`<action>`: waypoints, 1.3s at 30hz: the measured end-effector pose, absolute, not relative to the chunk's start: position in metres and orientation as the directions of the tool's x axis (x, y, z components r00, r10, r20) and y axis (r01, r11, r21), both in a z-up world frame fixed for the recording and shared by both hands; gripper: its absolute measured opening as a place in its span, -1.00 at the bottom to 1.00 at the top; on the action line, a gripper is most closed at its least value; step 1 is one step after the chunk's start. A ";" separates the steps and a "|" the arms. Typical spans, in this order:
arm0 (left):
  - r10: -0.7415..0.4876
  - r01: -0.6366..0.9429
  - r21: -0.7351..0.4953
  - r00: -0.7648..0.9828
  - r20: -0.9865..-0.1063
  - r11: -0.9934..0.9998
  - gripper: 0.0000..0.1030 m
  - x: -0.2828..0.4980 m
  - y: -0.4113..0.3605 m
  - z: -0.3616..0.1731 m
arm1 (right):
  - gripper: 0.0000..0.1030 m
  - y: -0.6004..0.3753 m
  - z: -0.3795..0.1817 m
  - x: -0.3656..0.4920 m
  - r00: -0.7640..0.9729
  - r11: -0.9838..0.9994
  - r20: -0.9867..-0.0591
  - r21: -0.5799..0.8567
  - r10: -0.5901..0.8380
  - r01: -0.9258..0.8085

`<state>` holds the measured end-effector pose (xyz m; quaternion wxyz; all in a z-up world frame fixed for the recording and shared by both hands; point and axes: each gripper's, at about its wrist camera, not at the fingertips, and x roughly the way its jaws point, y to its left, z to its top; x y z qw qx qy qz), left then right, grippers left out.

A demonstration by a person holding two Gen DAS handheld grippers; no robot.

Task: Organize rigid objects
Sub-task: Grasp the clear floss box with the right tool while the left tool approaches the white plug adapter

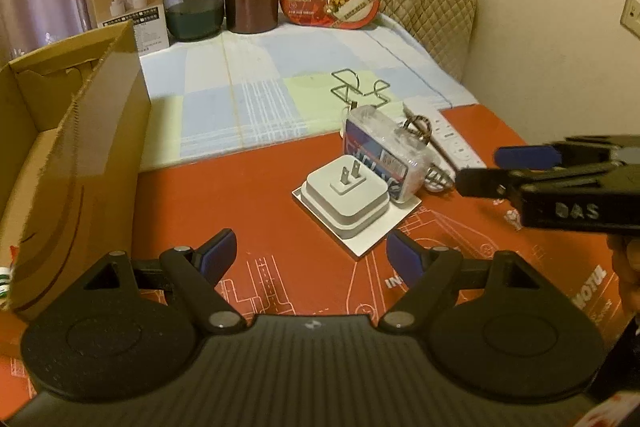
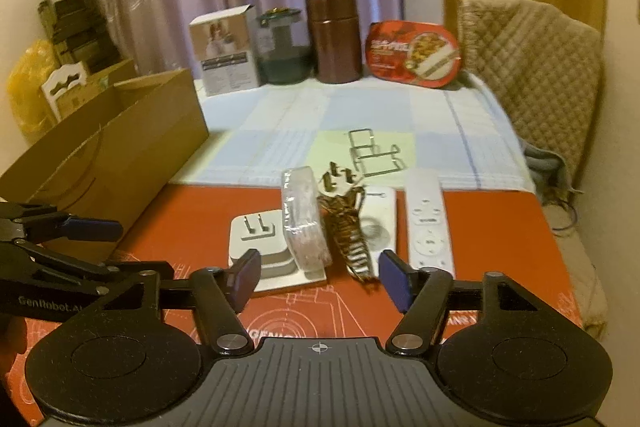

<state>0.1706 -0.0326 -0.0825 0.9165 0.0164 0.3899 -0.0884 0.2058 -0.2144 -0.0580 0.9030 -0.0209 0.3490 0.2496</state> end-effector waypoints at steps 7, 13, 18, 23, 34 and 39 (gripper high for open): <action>-0.148 0.179 -0.035 0.676 -0.722 0.983 0.53 0.187 -0.032 -0.093 | -0.20 -0.197 -0.075 0.235 0.600 0.856 -0.659 0.137 0.454 -0.498; -0.162 0.187 -0.045 0.674 -0.720 0.981 0.53 0.194 -0.035 -0.099 | -0.42 -0.186 -0.089 0.251 0.575 0.848 -0.688 0.115 0.444 -0.517; -0.164 0.182 -0.055 0.663 -0.731 0.982 0.53 0.195 -0.034 -0.107 | -0.44 -0.181 -0.093 0.253 0.577 0.846 -0.693 0.091 0.433 -0.526; -0.165 0.176 -0.063 0.659 -0.734 0.982 0.53 0.191 -0.033 -0.109 | -0.49 -0.178 -0.092 0.251 0.597 0.853 -0.688 0.061 0.412 -0.518; -0.172 0.200 -0.049 0.668 -0.724 0.979 0.53 0.190 -0.033 -0.105 | -0.50 -0.195 -0.070 0.218 0.635 0.873 -0.666 0.051 0.392 -0.485; -0.192 0.231 -0.045 0.665 -0.722 0.972 0.53 0.194 -0.040 -0.107 | -0.51 -0.208 -0.070 0.188 0.646 0.898 -0.684 0.032 0.339 -0.438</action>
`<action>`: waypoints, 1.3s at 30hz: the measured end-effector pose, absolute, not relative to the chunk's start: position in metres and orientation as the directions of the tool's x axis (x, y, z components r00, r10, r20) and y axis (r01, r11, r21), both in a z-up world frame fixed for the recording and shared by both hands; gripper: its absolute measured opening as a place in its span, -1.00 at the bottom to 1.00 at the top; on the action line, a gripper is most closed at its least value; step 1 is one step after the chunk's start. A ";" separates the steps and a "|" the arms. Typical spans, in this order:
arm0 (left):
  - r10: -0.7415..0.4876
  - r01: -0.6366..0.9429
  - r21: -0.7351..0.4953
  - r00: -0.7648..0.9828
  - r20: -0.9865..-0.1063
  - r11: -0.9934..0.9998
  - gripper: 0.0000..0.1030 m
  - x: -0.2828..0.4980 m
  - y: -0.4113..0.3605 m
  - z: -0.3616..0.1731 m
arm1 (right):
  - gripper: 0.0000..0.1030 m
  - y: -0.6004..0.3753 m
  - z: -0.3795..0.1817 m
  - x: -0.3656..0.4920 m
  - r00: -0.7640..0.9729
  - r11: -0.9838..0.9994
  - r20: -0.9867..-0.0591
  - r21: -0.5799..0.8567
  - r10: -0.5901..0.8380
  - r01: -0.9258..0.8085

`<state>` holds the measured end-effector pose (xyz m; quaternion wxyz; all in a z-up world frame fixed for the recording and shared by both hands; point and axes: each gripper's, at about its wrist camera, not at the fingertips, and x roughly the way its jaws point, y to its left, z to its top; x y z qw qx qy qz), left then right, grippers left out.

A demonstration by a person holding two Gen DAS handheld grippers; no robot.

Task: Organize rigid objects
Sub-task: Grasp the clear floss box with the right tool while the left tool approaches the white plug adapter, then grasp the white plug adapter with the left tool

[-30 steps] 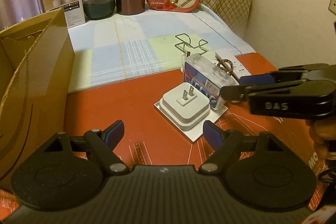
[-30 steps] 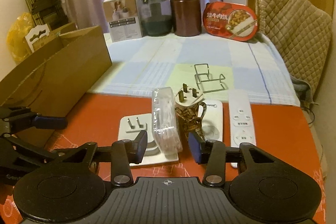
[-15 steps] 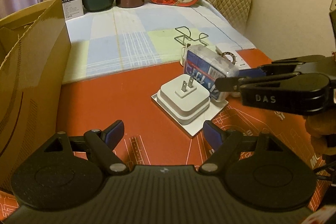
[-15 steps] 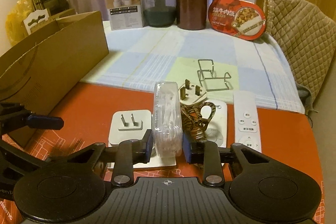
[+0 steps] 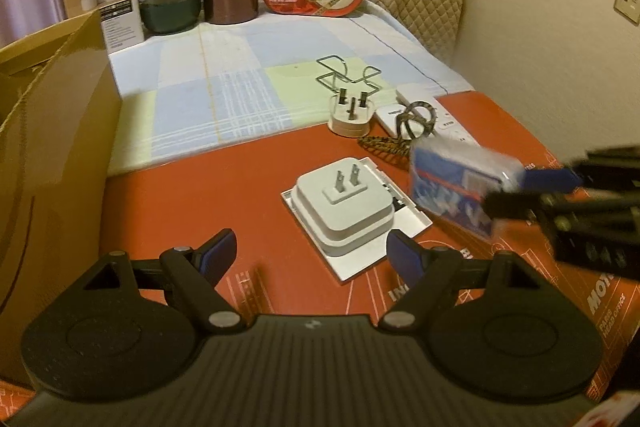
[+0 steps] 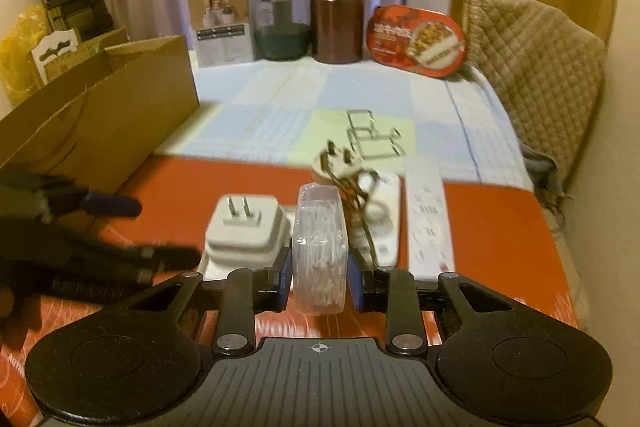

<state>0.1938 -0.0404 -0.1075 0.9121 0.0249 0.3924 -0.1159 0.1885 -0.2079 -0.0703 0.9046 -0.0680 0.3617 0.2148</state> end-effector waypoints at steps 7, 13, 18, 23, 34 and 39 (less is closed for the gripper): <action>-0.202 0.257 -0.034 0.665 -0.719 0.966 0.53 0.202 -0.052 -0.115 | -0.50 -0.216 -0.085 0.177 0.614 0.918 -0.733 0.038 0.294 -0.394; -0.212 0.276 -0.025 0.675 -0.707 0.961 0.45 0.215 -0.065 -0.120 | -0.50 -0.224 -0.093 0.185 0.593 0.930 -0.744 0.102 0.307 -0.353; -0.200 0.282 -0.002 0.675 -0.710 0.959 0.39 0.229 -0.076 -0.130 | -0.46 -0.227 -0.099 0.188 0.578 0.936 -0.755 0.132 0.309 -0.327; -0.185 0.283 0.021 0.680 -0.710 0.959 0.28 0.234 -0.079 -0.135 | -0.45 -0.228 -0.101 0.189 0.574 0.935 -0.754 0.154 0.320 -0.320; -0.230 0.340 -0.001 0.633 -0.740 0.940 0.04 0.195 -0.057 -0.126 | -0.45 -0.223 -0.101 0.187 0.579 0.930 -0.746 0.153 0.330 -0.334; -0.228 0.327 -0.010 0.639 -0.734 0.945 0.06 0.184 -0.052 -0.126 | -0.45 -0.223 -0.100 0.187 0.586 0.933 -0.742 0.150 0.325 -0.328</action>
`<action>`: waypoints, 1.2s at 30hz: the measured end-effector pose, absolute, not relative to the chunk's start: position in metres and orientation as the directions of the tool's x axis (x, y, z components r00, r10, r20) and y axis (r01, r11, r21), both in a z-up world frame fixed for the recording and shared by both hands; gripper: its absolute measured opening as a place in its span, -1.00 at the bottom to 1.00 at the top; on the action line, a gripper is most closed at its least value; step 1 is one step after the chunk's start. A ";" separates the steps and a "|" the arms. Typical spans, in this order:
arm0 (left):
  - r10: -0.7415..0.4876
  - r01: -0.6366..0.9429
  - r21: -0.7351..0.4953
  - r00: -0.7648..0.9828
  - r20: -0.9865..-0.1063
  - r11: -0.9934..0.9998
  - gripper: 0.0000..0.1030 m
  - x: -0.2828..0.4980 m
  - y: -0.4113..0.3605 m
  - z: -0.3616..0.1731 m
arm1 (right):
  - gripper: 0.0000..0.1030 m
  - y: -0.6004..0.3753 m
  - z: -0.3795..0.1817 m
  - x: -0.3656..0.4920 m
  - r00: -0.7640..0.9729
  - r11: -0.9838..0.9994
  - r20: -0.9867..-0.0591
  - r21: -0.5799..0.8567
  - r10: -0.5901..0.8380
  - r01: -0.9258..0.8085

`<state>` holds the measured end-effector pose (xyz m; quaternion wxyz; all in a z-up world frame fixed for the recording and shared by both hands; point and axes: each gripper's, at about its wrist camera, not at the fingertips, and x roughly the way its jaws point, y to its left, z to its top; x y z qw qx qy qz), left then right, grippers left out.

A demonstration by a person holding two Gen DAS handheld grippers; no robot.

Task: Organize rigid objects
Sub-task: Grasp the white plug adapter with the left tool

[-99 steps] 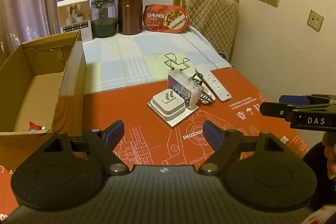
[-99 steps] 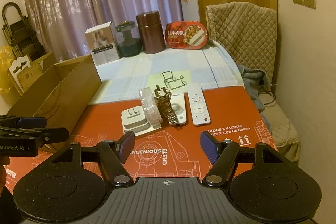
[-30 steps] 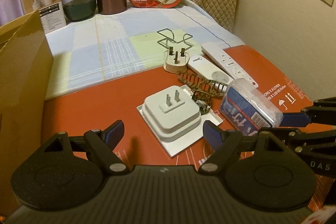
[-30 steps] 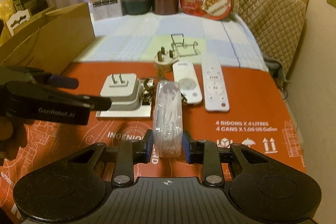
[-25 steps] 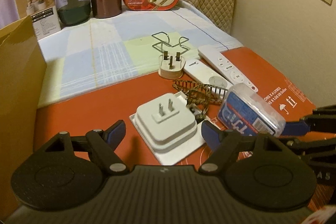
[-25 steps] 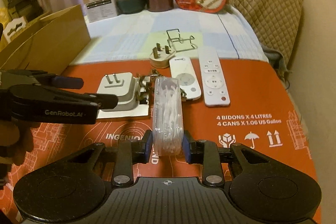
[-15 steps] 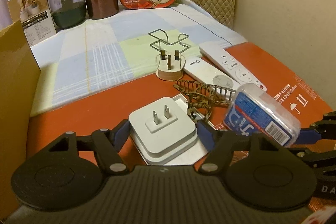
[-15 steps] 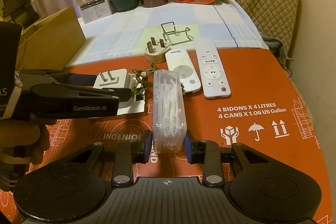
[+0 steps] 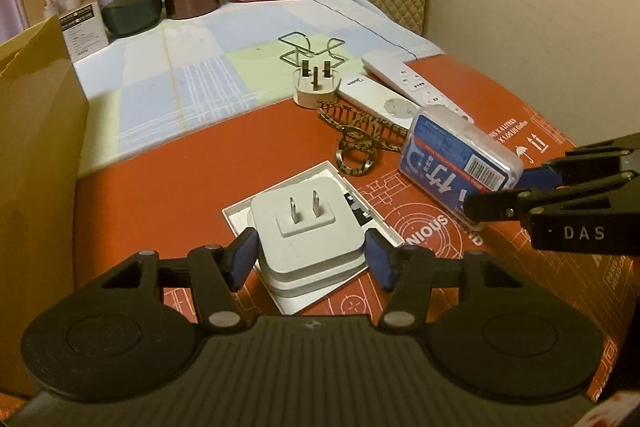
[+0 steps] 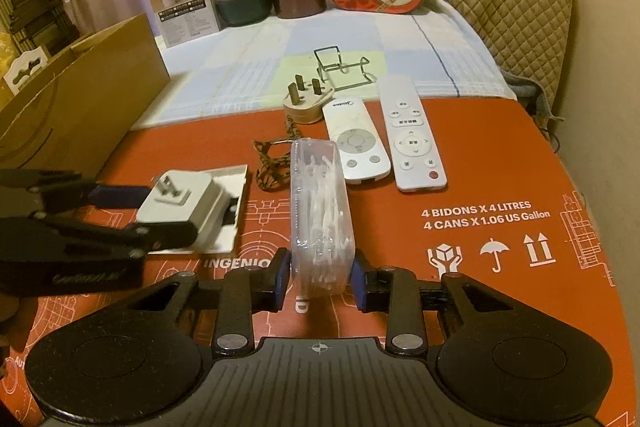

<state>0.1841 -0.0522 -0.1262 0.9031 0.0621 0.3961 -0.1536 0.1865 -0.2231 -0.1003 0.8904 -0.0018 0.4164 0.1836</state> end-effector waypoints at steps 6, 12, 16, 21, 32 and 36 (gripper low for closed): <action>-0.191 0.288 0.006 0.650 -0.735 0.958 0.24 0.191 -0.059 -0.135 | -0.25 -0.221 -0.101 0.188 0.601 0.938 -0.739 0.125 0.305 -0.322; -0.187 0.330 0.051 0.646 -0.740 0.942 0.21 0.192 -0.067 -0.136 | -0.10 -0.226 -0.101 0.190 0.612 0.944 -0.732 0.137 0.300 -0.300; -0.211 0.355 0.038 0.634 -0.744 0.934 0.21 0.189 -0.065 -0.139 | -0.09 -0.225 -0.101 0.190 0.613 0.943 -0.729 0.141 0.305 -0.301; -0.181 0.316 0.040 0.638 -0.748 0.948 0.22 0.193 -0.066 -0.142 | -0.09 -0.223 -0.100 0.190 0.614 0.941 -0.726 0.139 0.309 -0.310; -0.180 0.272 0.002 0.642 -0.745 0.962 0.17 0.193 -0.063 -0.133 | -0.09 -0.220 -0.097 0.192 0.640 0.940 -0.707 0.103 0.300 -0.326; -0.187 0.271 -0.005 0.648 -0.739 0.962 0.17 0.190 -0.061 -0.127 | -0.10 -0.217 -0.098 0.197 0.631 0.935 -0.709 0.115 0.314 -0.336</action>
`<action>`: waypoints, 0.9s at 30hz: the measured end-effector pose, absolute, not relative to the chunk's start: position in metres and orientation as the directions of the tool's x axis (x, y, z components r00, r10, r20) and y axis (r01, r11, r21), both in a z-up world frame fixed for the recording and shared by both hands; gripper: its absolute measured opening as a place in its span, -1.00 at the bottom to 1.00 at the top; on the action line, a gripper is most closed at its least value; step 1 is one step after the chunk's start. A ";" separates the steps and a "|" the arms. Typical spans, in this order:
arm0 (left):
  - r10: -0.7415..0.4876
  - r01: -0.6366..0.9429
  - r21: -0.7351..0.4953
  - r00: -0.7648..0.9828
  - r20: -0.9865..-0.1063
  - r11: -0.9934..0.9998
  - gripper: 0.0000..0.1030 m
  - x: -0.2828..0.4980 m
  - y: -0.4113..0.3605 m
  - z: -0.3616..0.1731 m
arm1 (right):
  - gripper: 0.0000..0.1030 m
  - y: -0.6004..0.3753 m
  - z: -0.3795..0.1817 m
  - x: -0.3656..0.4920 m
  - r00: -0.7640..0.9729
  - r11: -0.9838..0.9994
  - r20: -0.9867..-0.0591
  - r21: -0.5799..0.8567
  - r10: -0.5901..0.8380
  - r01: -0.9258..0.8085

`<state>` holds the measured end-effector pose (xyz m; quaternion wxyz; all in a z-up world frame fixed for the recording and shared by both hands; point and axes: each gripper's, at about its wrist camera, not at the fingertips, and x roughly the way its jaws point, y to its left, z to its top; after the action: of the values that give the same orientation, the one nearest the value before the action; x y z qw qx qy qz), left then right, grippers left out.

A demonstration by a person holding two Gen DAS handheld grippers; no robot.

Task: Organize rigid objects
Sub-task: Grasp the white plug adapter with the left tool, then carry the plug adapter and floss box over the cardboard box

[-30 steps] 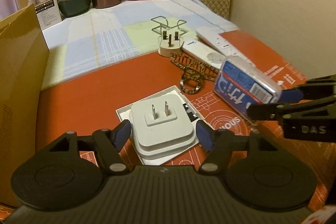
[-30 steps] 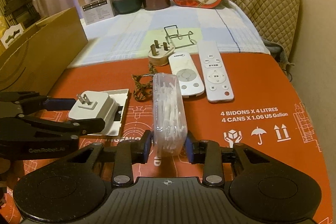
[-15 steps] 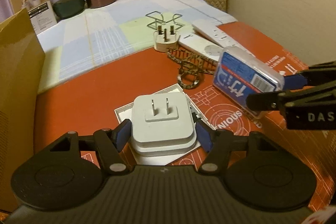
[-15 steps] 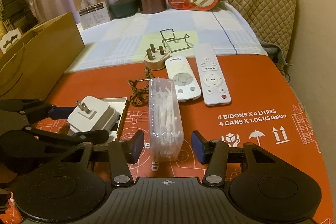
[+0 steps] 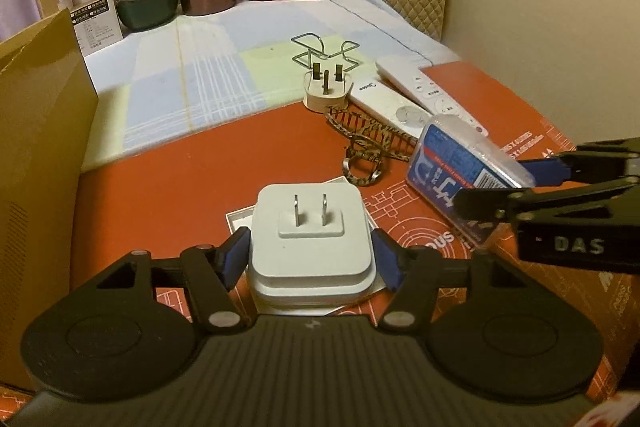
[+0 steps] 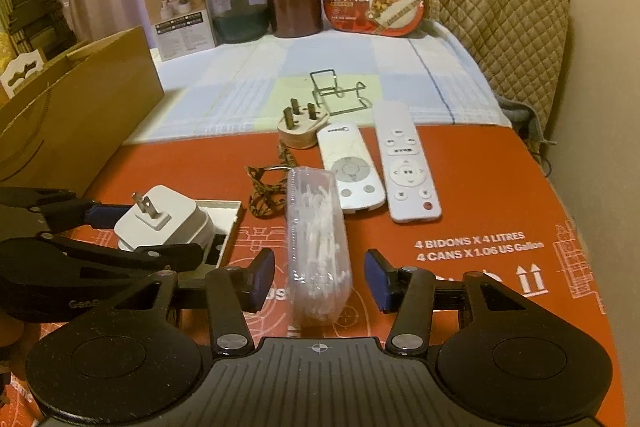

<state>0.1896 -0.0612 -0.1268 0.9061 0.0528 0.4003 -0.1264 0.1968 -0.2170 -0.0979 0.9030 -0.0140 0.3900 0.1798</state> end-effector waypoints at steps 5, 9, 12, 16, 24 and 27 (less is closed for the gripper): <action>-0.189 0.261 -0.018 0.647 -0.739 0.965 0.17 0.186 -0.059 -0.123 | -0.35 -0.213 -0.102 0.207 0.602 0.939 -0.737 0.131 0.307 -0.319; -0.187 0.250 -0.022 0.660 -0.728 0.968 0.17 0.176 -0.055 -0.109 | -0.48 -0.211 -0.096 0.202 0.609 0.943 -0.738 0.114 0.290 -0.311; -0.181 0.235 -0.025 0.673 -0.717 0.972 0.17 0.166 -0.049 -0.094 | -0.48 -0.213 -0.083 0.193 0.641 0.943 -0.707 0.118 0.299 -0.310; -0.173 0.217 -0.027 0.691 -0.702 0.976 0.17 0.152 -0.043 -0.072 | -0.48 -0.213 -0.065 0.180 0.668 0.939 -0.671 0.141 0.323 -0.312; -0.155 0.173 -0.040 0.728 -0.668 0.984 0.17 0.114 -0.027 -0.029 | -0.48 -0.198 -0.025 0.141 0.668 0.919 -0.642 0.168 0.376 -0.356; -0.138 0.150 -0.038 0.739 -0.659 0.988 0.17 0.101 -0.020 -0.017 | -0.48 -0.193 -0.012 0.126 0.661 0.907 -0.632 0.183 0.404 -0.379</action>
<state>0.1009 -0.0201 -0.0170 0.9324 0.0089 0.3529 -0.0773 0.1256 -0.1929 -0.0116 0.9112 0.0175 0.3510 0.2147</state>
